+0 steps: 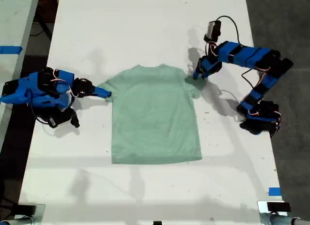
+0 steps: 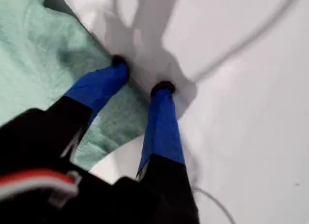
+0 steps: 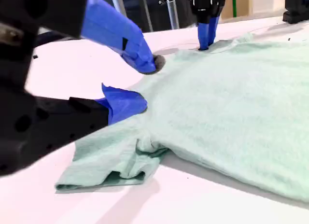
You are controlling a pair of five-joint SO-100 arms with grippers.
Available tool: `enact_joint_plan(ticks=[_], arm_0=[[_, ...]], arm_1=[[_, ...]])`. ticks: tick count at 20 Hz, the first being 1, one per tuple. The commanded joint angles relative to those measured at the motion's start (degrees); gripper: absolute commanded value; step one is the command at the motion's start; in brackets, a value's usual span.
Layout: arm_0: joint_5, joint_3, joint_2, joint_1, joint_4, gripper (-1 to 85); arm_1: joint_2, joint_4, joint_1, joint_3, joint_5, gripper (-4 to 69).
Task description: Fold t shirt
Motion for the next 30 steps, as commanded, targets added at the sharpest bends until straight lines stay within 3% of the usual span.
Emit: enact_joint_plan(ticks=[1, 6, 10, 14, 17, 19, 23, 24, 25, 27, 30], arm_0=[[0.4, 2.2, 0.4, 0.4, 0.1, 9.2], [0.4, 2.2, 0.4, 0.4, 0.1, 9.2], [0.4, 2.2, 0.4, 0.4, 0.1, 9.2], [0.4, 2.2, 0.4, 0.4, 0.1, 9.2], [0.4, 2.2, 0.4, 0.4, 0.1, 9.2], [0.4, 2.2, 0.4, 0.4, 0.1, 9.2], [0.4, 2.2, 0.4, 0.4, 0.1, 9.2], [0.4, 2.2, 0.4, 0.4, 0.1, 9.2], [0.4, 2.2, 0.4, 0.4, 0.1, 9.2], [0.4, 2.2, 0.4, 0.4, 0.1, 9.2], [0.4, 2.2, 0.4, 0.4, 0.1, 9.2]], arm_1=[[1.3, 0.4, -1.1, 2.6, 1.9, 1.4], [14.9, 4.9, -2.2, 9.1, 4.5, 1.4], [28.0, 14.2, -4.4, 3.4, 3.1, 1.3], [27.0, 21.5, -9.6, -6.4, 4.7, 0.8], [30.1, 20.7, -7.2, 3.7, 7.9, 21.4], [32.2, 17.2, -7.1, 11.4, 9.6, 25.2], [27.5, 6.4, -7.2, 24.0, 12.1, 19.7], [26.0, 4.7, -7.2, 25.6, 12.8, 7.0], [25.8, 2.9, -7.2, 26.6, 12.8, -1.0], [26.8, 5.0, -7.9, 23.1, 11.4, -0.9], [31.3, 14.0, -7.6, 12.0, 10.2, -0.9]])
